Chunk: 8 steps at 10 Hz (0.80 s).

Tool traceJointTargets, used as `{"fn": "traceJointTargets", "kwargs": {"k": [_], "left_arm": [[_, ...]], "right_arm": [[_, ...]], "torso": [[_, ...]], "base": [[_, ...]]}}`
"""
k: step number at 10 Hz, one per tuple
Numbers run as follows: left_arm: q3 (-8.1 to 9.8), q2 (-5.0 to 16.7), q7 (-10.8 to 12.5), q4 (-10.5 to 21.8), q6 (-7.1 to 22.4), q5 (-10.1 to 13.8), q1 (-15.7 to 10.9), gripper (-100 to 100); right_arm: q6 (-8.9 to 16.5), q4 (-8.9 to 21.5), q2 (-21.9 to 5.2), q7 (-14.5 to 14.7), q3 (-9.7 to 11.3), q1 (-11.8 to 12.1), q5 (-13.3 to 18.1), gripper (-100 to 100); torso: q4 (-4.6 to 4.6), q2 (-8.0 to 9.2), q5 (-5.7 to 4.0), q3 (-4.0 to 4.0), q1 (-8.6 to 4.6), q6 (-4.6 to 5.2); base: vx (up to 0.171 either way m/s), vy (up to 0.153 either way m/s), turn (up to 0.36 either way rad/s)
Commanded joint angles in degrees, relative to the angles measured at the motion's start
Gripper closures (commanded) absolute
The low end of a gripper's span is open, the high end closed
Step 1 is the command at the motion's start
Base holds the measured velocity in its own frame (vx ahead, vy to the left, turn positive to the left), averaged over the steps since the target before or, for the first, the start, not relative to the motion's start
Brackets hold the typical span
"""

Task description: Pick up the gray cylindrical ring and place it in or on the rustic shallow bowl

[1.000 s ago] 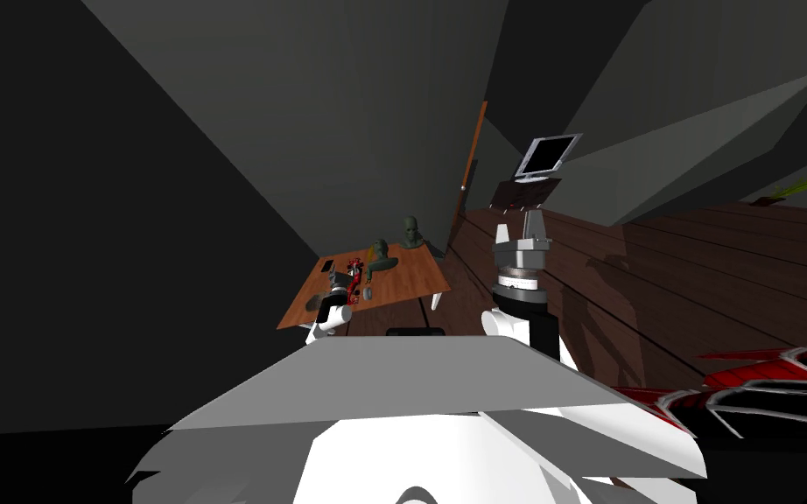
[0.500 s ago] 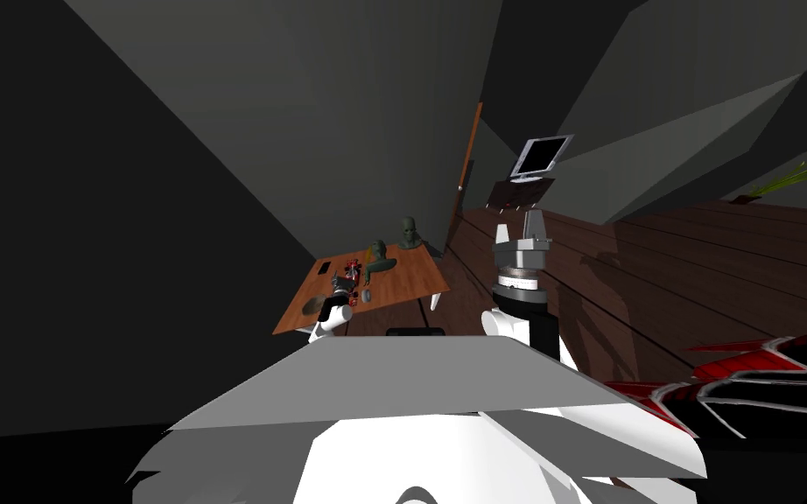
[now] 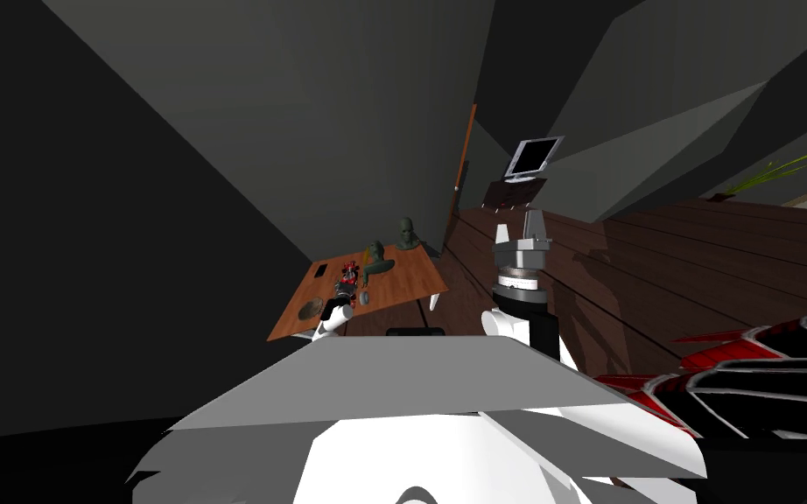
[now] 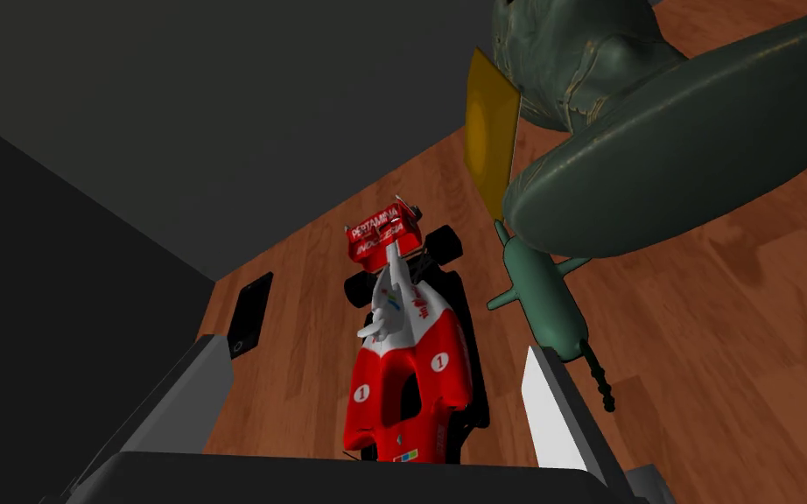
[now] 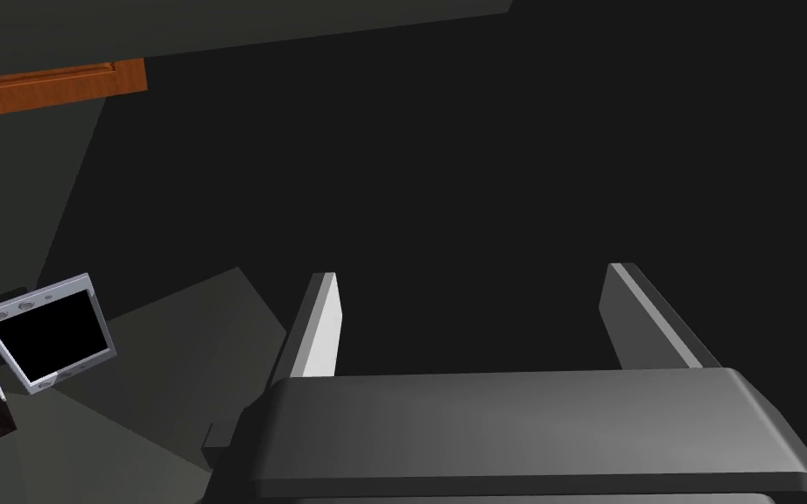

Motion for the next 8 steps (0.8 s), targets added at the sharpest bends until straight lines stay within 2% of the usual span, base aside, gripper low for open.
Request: {"fn": "traceJointTargets", "kwargs": {"k": [1, 2, 3, 4, 5, 6, 8], "left_arm": [[0.08, 0.3, 1.1, 2.9, 0.6, 0.8, -0.4, -100], [0.08, 0.3, 1.1, 3.1, 0.6, 0.8, -0.4, -100], [0.69, 0.4, 2.3, 5.3, 1.7, 2.0, -1.5, -100], [0.69, 0.4, 2.3, 6.2, 1.7, 2.0, -1.5, -100], [1.28, 0.5, 3.4, 9.0, 2.9, 3.1, -2.6, -100], [1.28, 0.5, 3.4, 9.3, 2.9, 3.1, -2.6, -100], [2.40, 0.7, 5.6, 13.8, 5.1, 5.3, -4.6, -100]], "right_arm": [[0.0, 0.0, 0.0, 0.0, 0.0, 0.0, 0.0, 0], [0.0, 0.0, 0.0, 0.0, 0.0, 0.0, 0.0, 0], [0.0, 0.0, 0.0, 0.0, 0.0, 0.0, 0.0, 0], [0.0, 0.0, 0.0, 0.0, 0.0, 0.0, 0.0, 0], [0.0, 0.0, 0.0, 0.0, 0.0, 0.0, 0.0, 0], [0.0, 0.0, 0.0, 0.0, 0.0, 0.0, 0.0, 0], [0.0, 0.0, 0.0, 0.0, 0.0, 0.0, 0.0, 0]], "torso": [[0.00, 0.00, 0.00, 0.00, 0.00, 0.00], [0.00, 0.02, 0.01, 0.01, 0.00, -0.02], [0.01, 0.06, 0.00, 0.03, -0.01, -0.02], [0.01, 0.05, 0.00, 0.03, -0.02, 0.00], [0.01, 0.05, 0.00, 0.03, -0.02, -0.01], [0.01, 0.04, 0.00, 0.02, -0.01, 0.00], [0.01, 0.04, 0.00, 0.02, -0.02, -0.01]], "base": [[0.020, 0.009, -0.022], [0.007, 0.003, 0.011], [0.009, 0.001, -0.052], [0.011, 0.004, -0.037], [0.015, 0.007, -0.055], [0.015, 0.006, -0.024], [0.018, 0.003, -0.065]]}}
